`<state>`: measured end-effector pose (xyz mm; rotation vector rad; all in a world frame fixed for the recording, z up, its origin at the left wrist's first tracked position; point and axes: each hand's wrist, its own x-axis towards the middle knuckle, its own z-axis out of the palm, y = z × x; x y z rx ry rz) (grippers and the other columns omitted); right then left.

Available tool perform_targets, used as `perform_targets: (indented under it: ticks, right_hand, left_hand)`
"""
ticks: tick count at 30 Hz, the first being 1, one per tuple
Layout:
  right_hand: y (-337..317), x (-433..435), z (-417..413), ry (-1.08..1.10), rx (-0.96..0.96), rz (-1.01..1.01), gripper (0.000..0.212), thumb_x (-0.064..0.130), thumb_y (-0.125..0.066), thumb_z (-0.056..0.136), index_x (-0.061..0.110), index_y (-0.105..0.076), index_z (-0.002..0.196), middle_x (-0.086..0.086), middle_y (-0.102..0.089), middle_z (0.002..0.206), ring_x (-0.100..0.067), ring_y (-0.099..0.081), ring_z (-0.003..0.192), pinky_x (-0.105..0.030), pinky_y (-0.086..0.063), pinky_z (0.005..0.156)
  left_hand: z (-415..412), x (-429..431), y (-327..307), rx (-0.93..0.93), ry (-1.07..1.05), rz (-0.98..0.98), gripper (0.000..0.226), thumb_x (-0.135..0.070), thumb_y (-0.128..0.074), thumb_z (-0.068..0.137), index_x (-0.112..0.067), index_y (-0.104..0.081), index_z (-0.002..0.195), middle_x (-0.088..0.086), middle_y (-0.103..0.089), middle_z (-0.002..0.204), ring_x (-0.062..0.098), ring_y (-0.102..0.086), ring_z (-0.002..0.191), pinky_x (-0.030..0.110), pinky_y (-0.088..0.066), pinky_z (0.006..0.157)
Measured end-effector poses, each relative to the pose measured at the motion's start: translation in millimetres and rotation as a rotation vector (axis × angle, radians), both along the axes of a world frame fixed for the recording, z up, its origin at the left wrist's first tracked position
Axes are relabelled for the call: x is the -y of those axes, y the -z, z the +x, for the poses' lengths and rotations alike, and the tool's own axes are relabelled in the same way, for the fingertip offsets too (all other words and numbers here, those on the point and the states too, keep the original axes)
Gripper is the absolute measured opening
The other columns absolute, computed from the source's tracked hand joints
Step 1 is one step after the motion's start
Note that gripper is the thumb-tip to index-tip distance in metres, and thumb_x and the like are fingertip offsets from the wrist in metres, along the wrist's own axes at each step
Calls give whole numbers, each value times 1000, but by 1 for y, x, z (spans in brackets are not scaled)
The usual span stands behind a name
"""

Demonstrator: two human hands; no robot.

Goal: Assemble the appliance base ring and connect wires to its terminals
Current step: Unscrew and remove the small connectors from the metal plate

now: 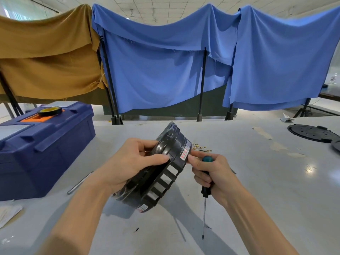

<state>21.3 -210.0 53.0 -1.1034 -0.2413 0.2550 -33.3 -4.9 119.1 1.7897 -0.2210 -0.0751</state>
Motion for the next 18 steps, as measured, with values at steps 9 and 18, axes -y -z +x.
perform_targets:
  ticks: [9,18]
  right_hand:
    - [-24,-13,-12,64,105,-50,22,2,-69,83,2,-71,105,-8,-46,61,-10,-29,36,-20,-26,35]
    - [-27,-17,-19,-85,168,-64,50,-1,-70,79,12,-61,126,-21,-70,103,-8,-32,33,-19,-28,35]
  left_hand:
    - [-6,10,-18,114,-238,29,15,-22,-76,78,-11,-76,89,8,-76,78,22,-74,71,21,-56,57]
    - [-6,2,-10,83,-354,-280,7,-9,-71,81,-5,-76,78,14,-74,74,20,-71,59,21,-53,49]
